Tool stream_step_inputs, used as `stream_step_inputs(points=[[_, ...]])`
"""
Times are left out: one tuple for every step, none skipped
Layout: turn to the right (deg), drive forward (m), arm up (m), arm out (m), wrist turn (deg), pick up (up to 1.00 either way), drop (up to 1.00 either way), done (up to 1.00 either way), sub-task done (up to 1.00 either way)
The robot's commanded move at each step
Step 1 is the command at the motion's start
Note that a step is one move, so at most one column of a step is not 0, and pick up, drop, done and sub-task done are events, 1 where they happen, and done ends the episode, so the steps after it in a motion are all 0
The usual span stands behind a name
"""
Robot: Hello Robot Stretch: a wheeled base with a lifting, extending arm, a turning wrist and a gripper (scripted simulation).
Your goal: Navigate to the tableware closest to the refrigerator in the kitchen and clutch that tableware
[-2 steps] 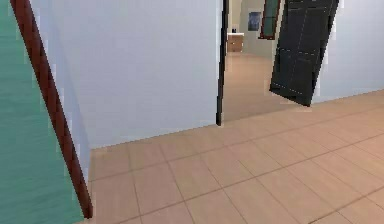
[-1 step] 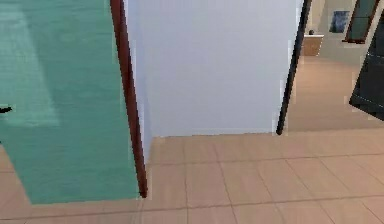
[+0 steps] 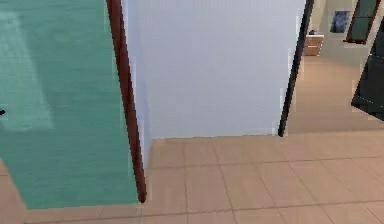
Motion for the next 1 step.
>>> stream_step_inputs(points=[[-45.0,0.00,0.00,0.00,0.0,0.00,0.00,0.00,0.00]])
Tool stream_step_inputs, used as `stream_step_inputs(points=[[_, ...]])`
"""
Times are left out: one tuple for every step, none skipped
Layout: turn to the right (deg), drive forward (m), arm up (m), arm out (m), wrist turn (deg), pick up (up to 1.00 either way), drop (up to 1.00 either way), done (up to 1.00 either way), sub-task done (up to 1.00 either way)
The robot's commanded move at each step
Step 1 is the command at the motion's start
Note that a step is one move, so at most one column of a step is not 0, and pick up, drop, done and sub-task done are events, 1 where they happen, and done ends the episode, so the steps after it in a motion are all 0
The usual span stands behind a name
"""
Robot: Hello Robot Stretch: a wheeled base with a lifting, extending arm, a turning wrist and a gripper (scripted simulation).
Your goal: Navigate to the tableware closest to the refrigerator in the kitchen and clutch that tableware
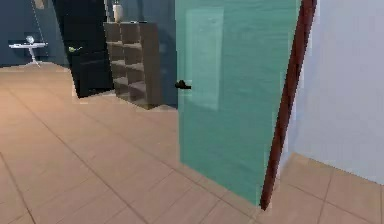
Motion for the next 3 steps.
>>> stream_step_inputs(points=[[-33.0,0.00,0.00,0.00,0.0,0.00,0.00,0.00,0.00],[-3.0,0.00,0.00,0.00,0.0,0.00,0.00,0.00,0.00],[0.0,0.85,0.00,0.00,0.0,0.00,0.00,0.00,0.00]])
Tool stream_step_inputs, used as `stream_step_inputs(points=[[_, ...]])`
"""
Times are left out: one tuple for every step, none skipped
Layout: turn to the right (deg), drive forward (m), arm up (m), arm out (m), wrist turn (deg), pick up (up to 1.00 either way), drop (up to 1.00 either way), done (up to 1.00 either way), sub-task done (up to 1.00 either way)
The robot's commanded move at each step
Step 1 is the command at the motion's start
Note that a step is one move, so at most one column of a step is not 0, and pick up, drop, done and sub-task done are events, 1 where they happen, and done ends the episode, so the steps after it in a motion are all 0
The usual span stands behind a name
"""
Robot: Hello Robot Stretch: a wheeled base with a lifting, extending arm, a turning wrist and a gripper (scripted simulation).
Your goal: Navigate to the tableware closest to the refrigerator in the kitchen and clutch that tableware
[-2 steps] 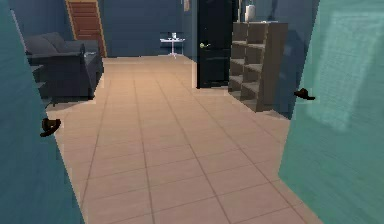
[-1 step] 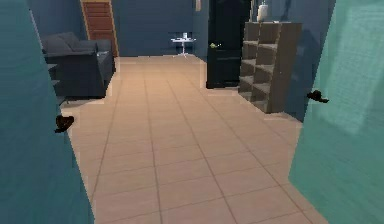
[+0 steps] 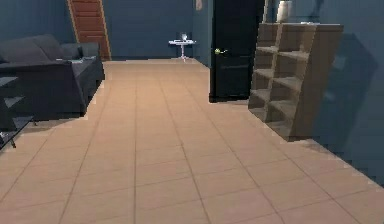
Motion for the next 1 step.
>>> stream_step_inputs(points=[[-3.0,0.00,0.00,0.00,0.0,0.00,0.00,0.00,0.00]])
